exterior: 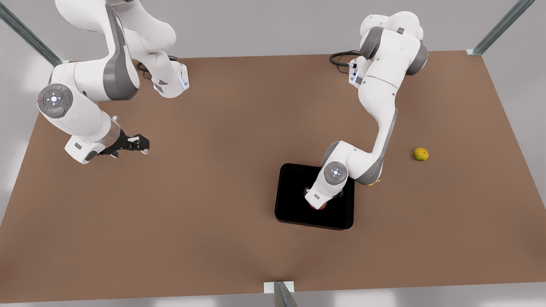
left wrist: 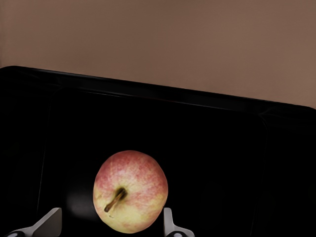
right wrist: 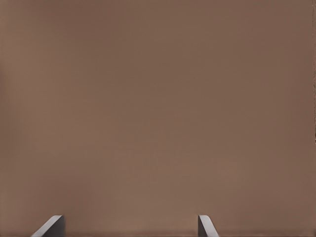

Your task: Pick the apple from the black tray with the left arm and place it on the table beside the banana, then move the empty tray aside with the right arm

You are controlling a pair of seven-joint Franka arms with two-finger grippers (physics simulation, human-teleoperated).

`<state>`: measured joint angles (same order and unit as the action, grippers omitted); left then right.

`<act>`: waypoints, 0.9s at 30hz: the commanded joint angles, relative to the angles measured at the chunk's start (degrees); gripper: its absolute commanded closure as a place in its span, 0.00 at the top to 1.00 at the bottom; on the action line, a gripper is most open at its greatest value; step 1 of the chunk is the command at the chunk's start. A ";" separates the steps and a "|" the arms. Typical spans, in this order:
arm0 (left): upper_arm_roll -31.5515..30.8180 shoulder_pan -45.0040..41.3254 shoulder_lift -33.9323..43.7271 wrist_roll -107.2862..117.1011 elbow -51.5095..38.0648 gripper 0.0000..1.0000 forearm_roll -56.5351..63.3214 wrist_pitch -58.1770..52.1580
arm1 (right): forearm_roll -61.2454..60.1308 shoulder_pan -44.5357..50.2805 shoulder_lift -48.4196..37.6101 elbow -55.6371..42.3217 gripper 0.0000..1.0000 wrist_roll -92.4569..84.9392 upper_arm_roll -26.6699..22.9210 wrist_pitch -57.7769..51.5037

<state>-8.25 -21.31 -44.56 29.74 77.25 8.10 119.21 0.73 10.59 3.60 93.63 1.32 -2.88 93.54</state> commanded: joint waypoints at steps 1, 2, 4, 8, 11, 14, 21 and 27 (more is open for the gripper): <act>-0.01 0.04 -0.17 2.95 0.44 1.00 0.78 3.58 | -0.03 -0.31 0.00 -0.03 1.00 0.44 -0.02 -0.46; -0.01 0.04 -0.44 3.22 0.45 1.00 0.78 4.46 | -0.03 -0.31 0.00 -0.03 1.00 0.44 -0.02 -0.38; -0.10 0.04 -0.79 3.22 0.44 1.00 0.69 4.98 | -0.03 -0.31 0.09 -0.03 1.00 0.44 -0.02 -0.46; -0.10 0.04 -0.96 3.22 0.97 1.00 0.60 5.07 | -0.03 -0.31 0.09 -0.03 1.00 0.35 -0.02 -0.46; -0.10 0.04 -1.05 3.22 1.06 1.00 0.60 5.25 | -0.03 -0.31 0.09 -0.03 1.00 0.35 -0.02 -0.46; -0.10 0.04 -1.49 3.22 1.06 1.00 0.60 5.33 | -0.03 -0.31 0.18 -0.03 1.00 0.35 -0.02 -0.37; -0.10 0.04 -2.28 3.30 2.82 1.00 0.69 6.48 | -0.03 -0.31 0.18 -0.03 1.00 0.35 -0.02 -0.29; -0.10 0.04 -3.16 3.57 3.43 1.00 0.52 9.29 | 0.76 -0.31 0.18 -0.03 1.00 0.35 -0.11 -0.37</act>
<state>-8.34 -21.27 -47.66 32.18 80.70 8.61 126.69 1.25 10.15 3.83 93.63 1.62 -2.91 93.22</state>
